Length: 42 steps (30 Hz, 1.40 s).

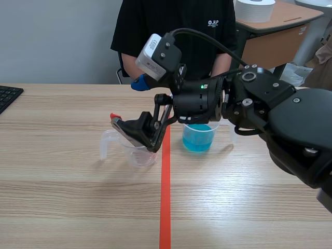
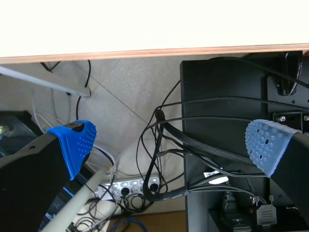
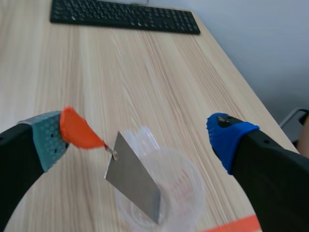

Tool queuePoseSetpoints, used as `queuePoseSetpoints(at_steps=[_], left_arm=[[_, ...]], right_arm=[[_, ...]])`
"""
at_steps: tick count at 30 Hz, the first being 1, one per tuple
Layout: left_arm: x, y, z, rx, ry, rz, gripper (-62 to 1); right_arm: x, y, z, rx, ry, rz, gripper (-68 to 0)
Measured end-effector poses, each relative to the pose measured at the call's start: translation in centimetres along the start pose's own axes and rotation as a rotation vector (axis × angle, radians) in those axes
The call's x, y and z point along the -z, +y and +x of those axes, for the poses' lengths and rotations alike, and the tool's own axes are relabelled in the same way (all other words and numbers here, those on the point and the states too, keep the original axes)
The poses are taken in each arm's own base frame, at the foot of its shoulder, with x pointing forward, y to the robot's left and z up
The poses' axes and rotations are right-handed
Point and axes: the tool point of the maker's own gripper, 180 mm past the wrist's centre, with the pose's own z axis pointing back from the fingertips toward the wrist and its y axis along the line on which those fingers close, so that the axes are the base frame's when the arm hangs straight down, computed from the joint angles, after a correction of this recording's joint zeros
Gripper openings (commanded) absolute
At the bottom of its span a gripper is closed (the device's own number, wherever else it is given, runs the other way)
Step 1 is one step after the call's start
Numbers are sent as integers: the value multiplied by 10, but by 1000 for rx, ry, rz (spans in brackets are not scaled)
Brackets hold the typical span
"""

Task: Do the redox reaction experiment.
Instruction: 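Put the plate into the left beaker, then return to the home posture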

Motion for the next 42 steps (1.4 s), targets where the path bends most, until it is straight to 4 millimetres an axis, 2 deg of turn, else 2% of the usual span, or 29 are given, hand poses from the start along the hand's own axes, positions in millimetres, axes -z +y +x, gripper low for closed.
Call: queuePoseSetpoints(at_steps=[2,8,15,21,25,28,32,36,39,42], left_arm=[[0,0,0,12,0,-3,14],[0,-3,1,22,-1,-15,14],[1,-4,2,34,-2,-17,14],[6,-3,9,42,-20,-17,14],[7,-5,25,97,-73,-42,14],[7,-1,52,138,-128,-62,14],[4,5,110,245,-242,-84,14],[6,3,158,326,-340,-102,14],[17,4,179,383,-341,-105,14],[22,-3,211,442,-406,-136,14]], right_arm=[[3,7,10,35,-60,20,4],[9,22,25,114,-147,59,4],[6,18,42,130,-188,53,4],[-18,-5,32,126,-126,-7,4],[-39,-18,23,119,-91,-44,4],[-55,-27,21,117,-84,-106,4],[-84,-29,23,121,-97,-192,4],[-109,-14,24,129,-88,-237,4],[-126,-1,24,131,-53,-267,4],[-143,8,28,119,-30,-293,4]])
